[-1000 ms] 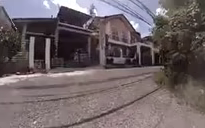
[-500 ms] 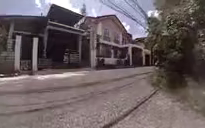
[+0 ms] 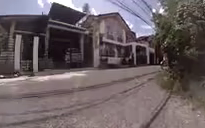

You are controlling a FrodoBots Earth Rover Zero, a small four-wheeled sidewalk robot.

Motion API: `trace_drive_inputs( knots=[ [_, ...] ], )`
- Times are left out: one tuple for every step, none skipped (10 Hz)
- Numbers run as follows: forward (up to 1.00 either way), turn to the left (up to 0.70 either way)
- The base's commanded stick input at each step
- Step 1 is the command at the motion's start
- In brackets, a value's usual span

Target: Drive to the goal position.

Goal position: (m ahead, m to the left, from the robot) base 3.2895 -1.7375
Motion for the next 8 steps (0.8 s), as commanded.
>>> trace_drive_inputs(
  knots=[
    [0.70,0.08],
    [0.70,0.08],
    [0.70,0.08],
    [0.70,0.08],
    [0.70,0.08],
    [0.70,0.08],
    [0.70,-0.21],
    [0.70,-0.27]
  ],
)
